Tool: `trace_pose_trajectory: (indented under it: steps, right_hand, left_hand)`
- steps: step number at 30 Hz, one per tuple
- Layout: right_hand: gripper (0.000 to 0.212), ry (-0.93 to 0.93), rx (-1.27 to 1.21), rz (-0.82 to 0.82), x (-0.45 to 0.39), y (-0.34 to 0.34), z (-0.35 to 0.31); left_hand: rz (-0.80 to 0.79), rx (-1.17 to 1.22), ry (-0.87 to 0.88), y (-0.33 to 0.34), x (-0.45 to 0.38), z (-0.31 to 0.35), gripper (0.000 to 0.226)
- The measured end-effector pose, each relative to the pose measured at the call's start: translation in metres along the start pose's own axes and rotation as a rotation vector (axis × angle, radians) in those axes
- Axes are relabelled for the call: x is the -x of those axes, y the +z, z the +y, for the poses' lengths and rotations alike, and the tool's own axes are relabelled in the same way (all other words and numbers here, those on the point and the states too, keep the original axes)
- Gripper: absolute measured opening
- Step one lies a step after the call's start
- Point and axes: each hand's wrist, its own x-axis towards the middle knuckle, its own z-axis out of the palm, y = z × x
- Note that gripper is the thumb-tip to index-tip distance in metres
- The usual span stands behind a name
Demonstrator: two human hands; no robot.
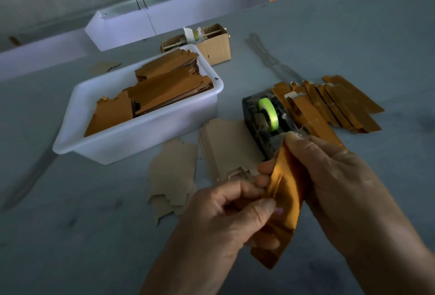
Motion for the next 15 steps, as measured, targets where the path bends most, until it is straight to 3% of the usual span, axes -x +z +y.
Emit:
trace_pose_trajectory:
  steps: [3, 7, 9, 12, 15]
  right_hand:
    - [0.039, -0.125, 0.119, 0.068, -0.003, -0.004, -0.008]
    - [0.015, -0.426, 0.259, 0.314, -0.012, -0.023, -0.018]
    - [0.016, -0.346, 0.364, 0.345, -0.019, -0.037, -0.013]
    - [0.01, -0.113, 0.413, 0.217, -0.027, -0.049, 0.0]
    - [0.015, -0.052, 0.469, 0.136, -0.032, -0.048, 0.001]
  left_hand:
    - [0.095, -0.012, 0.032, 0.003, -0.004, -0.002, 0.017]
    - [0.248, 0.04, 0.023, -0.001, -0.012, -0.006, 0.02]
    - [0.285, 0.075, -0.004, -0.003, -0.016, -0.005, 0.016]
    - [0.311, 0.117, -0.009, -0.002, -0.023, -0.005, 0.011]
    - [0.316, 0.148, 0.003, 0.0, -0.027, -0.006, 0.01]
